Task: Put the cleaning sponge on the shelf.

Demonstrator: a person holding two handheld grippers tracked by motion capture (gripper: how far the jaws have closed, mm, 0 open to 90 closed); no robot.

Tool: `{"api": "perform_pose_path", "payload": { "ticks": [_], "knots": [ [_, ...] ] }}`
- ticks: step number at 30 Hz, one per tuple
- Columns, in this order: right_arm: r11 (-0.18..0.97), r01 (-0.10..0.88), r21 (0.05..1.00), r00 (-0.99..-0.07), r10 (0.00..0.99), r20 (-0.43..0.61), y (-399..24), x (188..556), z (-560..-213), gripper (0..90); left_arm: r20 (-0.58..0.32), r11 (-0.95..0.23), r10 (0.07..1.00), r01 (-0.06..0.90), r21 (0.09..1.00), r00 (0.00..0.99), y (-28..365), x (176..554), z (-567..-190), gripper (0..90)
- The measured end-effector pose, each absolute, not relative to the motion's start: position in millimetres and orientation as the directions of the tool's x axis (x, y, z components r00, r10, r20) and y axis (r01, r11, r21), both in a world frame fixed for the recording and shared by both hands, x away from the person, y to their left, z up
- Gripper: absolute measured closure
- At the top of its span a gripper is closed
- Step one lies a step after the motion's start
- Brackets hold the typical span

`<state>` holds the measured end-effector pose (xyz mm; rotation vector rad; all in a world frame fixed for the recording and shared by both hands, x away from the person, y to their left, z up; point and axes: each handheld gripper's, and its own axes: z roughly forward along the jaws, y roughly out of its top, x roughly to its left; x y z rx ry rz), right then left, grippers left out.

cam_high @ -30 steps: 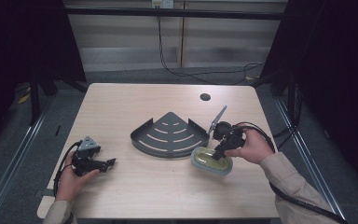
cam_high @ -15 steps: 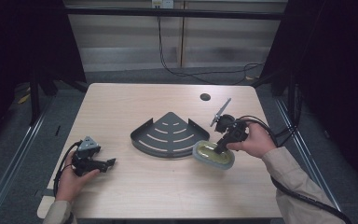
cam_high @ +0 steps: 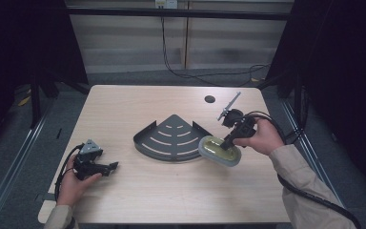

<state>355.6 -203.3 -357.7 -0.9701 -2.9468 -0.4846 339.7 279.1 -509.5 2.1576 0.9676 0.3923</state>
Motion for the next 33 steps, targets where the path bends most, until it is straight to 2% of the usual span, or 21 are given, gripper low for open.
{"api": "perform_pose_path", "payload": {
  "ticks": [8, 22, 33],
  "knots": [
    [0.74, 0.608, 0.286, -0.786, 0.613, 0.084, -201, 363, -353, 71.0, -0.024, -0.445, 0.745, 0.522, 0.728, 0.667, 279, 340, -510, 14.7],
    [0.757, 0.599, 0.26, -0.791, 0.611, 0.043, -190, 379, -342, 71.0, -0.025, -0.448, 0.742, 0.523, 0.725, 0.67, 279, 340, -509, 14.7],
    [0.73, 0.623, 0.281, -0.765, 0.644, 0.022, -182, 389, -338, 71.0, -0.022, -0.45, 0.742, 0.522, 0.725, 0.67, 279, 340, -509, 14.7]
  ]
}}
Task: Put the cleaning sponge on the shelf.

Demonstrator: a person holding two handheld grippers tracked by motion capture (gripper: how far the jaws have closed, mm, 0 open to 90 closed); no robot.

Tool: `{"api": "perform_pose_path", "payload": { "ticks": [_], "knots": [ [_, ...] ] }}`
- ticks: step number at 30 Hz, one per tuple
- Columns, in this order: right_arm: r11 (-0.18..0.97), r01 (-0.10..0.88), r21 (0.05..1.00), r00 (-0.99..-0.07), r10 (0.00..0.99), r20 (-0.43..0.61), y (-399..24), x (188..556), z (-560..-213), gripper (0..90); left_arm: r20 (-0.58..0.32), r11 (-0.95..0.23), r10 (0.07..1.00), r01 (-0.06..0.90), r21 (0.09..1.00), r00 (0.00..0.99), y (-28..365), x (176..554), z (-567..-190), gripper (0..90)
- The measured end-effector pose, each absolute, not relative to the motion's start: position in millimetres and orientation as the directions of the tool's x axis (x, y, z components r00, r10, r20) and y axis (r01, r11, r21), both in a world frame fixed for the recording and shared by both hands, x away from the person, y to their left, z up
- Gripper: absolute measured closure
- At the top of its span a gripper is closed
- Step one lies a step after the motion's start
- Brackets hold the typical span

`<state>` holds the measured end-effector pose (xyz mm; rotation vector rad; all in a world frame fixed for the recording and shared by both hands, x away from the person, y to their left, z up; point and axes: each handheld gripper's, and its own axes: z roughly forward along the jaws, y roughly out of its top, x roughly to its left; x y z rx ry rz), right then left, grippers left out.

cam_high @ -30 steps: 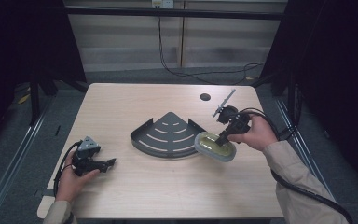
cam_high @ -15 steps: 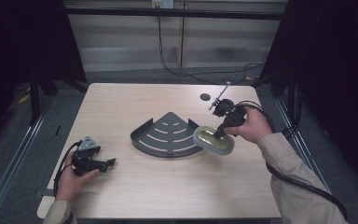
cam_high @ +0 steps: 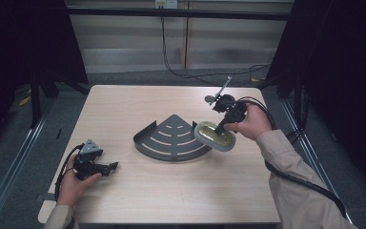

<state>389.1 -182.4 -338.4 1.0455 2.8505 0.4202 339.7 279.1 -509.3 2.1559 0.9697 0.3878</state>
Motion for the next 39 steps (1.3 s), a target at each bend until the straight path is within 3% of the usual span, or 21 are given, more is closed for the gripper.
{"api": "perform_pose_path", "payload": {
  "ticks": [39],
  "knots": [
    [0.679, 0.67, 0.301, -0.716, 0.698, 0.021, -148, 430, -343, 71.0, -0.024, -0.448, 0.743, 0.523, 0.725, 0.669, 279, 340, -509, 14.7]
  ]
}}
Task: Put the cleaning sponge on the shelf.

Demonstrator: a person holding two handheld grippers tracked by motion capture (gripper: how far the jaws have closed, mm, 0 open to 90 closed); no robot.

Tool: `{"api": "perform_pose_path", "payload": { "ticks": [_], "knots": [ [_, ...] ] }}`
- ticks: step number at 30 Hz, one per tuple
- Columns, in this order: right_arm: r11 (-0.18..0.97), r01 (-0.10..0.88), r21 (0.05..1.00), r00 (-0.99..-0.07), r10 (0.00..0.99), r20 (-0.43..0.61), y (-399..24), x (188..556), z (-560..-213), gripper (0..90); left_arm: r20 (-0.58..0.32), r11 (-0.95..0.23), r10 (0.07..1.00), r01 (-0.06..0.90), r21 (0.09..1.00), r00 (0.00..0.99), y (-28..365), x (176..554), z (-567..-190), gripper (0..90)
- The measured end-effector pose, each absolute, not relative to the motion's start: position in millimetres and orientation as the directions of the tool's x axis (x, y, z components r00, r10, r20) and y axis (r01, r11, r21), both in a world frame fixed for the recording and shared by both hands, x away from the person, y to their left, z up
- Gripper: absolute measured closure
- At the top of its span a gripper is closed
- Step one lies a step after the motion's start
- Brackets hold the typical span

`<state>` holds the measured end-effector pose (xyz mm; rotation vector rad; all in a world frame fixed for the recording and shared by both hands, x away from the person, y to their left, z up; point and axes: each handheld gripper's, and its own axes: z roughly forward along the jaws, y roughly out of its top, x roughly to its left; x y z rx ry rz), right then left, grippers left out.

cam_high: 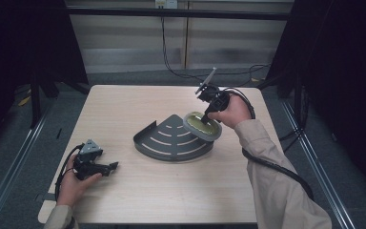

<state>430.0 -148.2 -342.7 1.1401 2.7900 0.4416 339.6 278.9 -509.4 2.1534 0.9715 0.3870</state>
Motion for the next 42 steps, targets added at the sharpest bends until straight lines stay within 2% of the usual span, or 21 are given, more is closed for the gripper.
{"api": "perform_pose_path", "payload": {
  "ticks": [42],
  "knots": [
    [0.638, 0.714, 0.29, -0.675, 0.736, 0.044, -121, 445, -382, 71.0, -0.023, -0.45, 0.742, 0.522, 0.725, 0.67, 279, 340, -509, 14.7]
  ]
}}
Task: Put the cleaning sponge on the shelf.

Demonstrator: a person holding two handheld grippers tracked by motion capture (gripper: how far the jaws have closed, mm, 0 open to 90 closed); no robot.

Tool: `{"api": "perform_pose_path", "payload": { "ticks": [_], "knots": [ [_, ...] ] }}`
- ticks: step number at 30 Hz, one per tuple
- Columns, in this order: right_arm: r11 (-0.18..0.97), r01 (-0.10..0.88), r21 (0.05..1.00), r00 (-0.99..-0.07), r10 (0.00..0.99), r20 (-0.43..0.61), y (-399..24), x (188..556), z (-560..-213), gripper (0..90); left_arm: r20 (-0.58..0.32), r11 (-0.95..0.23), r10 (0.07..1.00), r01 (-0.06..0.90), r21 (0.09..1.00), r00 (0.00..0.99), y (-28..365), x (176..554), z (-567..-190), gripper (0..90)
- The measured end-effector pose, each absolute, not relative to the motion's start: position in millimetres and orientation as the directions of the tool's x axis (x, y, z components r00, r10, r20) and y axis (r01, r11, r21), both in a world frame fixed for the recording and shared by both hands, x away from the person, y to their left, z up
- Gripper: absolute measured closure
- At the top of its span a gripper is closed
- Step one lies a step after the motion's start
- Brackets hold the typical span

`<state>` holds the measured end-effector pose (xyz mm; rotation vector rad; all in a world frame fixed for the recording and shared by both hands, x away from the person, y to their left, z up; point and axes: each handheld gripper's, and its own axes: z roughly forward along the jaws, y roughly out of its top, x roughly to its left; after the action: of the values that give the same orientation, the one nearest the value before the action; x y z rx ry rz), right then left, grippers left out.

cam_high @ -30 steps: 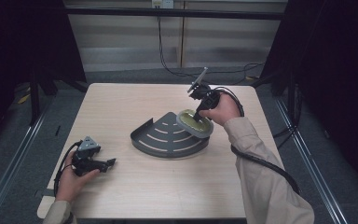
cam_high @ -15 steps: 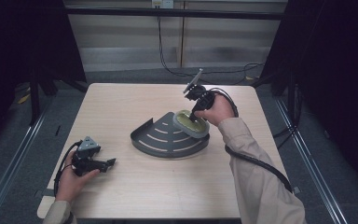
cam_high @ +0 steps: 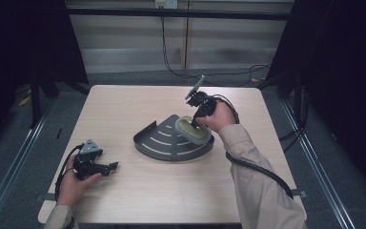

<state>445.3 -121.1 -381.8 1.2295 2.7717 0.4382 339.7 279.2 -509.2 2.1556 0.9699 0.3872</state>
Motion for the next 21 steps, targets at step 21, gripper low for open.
{"api": "perform_pose_path", "payload": {
  "ticks": [21],
  "knots": [
    [0.64, 0.724, 0.257, -0.67, 0.741, 0.045, -116, 449, -405, 70.8, -0.025, -0.448, 0.742, 0.523, 0.725, 0.67, 279, 340, -509, 14.7]
  ]
}}
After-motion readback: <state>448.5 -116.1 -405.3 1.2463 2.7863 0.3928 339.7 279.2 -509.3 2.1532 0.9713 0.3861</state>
